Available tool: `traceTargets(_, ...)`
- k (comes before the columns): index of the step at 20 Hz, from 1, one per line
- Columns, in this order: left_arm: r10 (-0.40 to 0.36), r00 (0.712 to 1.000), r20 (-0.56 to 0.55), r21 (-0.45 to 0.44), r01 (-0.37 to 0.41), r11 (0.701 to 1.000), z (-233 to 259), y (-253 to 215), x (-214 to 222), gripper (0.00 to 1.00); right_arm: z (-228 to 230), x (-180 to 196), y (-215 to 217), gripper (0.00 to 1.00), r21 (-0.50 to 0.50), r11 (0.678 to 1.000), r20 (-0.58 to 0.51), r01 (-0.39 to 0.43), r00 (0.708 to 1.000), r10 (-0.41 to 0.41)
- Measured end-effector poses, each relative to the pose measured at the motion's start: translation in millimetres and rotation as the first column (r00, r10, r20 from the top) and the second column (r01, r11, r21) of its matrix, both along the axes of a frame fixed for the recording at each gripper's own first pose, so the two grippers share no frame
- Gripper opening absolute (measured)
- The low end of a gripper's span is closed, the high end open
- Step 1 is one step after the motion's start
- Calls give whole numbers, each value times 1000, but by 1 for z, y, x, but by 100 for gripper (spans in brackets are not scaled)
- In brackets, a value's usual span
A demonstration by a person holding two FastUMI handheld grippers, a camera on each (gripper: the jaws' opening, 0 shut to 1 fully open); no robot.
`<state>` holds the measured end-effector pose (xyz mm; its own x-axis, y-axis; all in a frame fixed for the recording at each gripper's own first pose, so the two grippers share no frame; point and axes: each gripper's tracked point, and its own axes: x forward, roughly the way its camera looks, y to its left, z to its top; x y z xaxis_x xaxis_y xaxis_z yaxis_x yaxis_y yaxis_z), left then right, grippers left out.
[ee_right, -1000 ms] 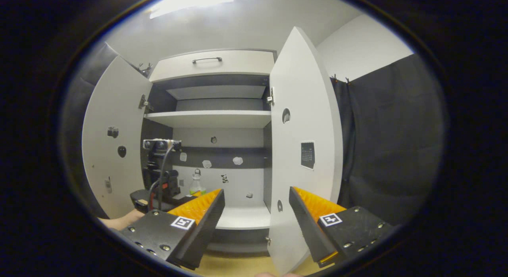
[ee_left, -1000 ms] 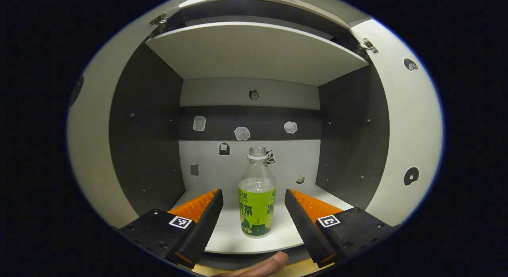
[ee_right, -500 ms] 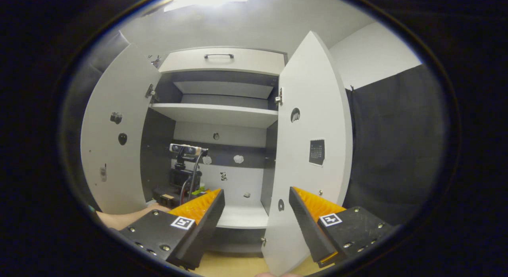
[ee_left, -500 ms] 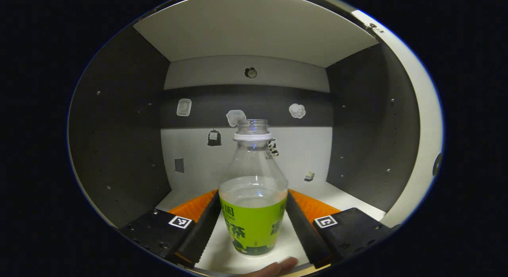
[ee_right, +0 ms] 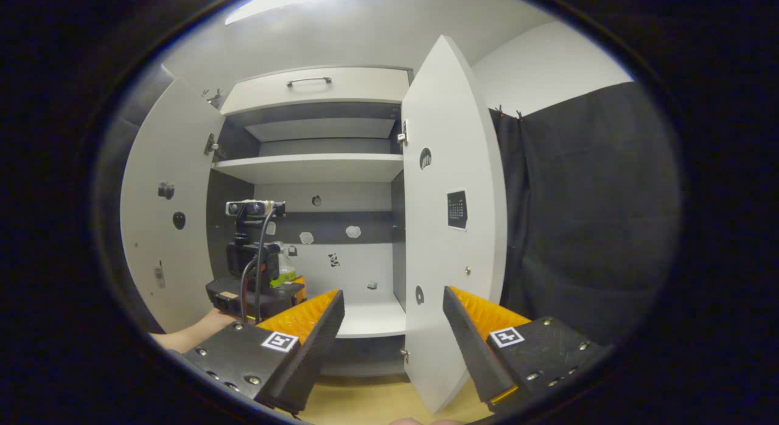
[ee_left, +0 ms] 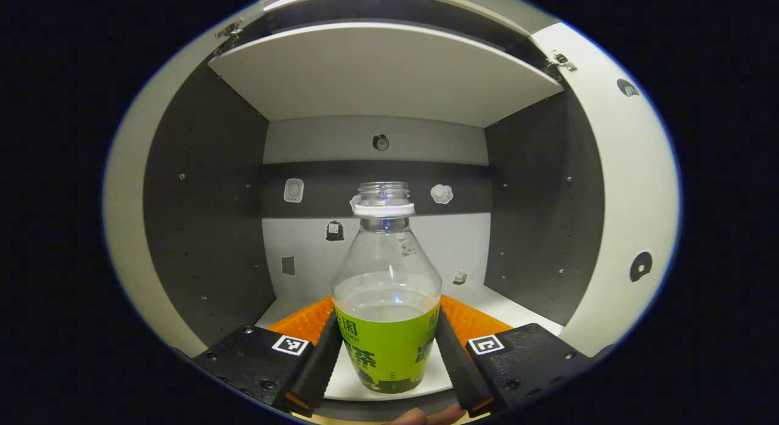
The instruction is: Grasp the bottle in the cabinet with the left hand and place it on the coaster, then close the right door with the right hand and the left door with the left hand.
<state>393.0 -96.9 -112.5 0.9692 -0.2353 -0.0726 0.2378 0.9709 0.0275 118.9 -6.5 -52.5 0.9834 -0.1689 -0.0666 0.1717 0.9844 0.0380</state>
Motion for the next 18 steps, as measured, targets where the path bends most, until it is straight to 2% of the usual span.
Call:
traceTargets(2, 3, 1000, 5, -4, -3, 1000, 14, 5, -27, 80, 7, -15, -4, 98, 23, 1000, 11, -10, 1000, 9)
traceTargets(5, 7, 1000, 9, -22, -7, 1000, 33, 13, -75, 80, 17, -41, -11, 99, -10, 999, 24, -32, 999, 32)
traceTargets(11, 61, 998, 5, -75, -61, 995, 67, 48, -181, 80, 27, -108, 5, 99, -15, 991, 31, -131, 991, 132)
traceTargets(12, 75, 997, 11, -79, -74, 994, 72, 56, -195, 80, 26, -119, 8, 94, -11, 989, 24, -146, 989, 147)
traceTargets(13, 92, 996, 18, -83, -91, 992, 77, 64, -210, 80, 27, -130, 9, 98, -13, 988, 17, -156, 988, 157)
traceTargets(18, 132, 990, 45, -101, -127, 987, 86, 87, -275, 80, 26, -173, 19, 99, -25, 978, 24, -208, 978, 209)
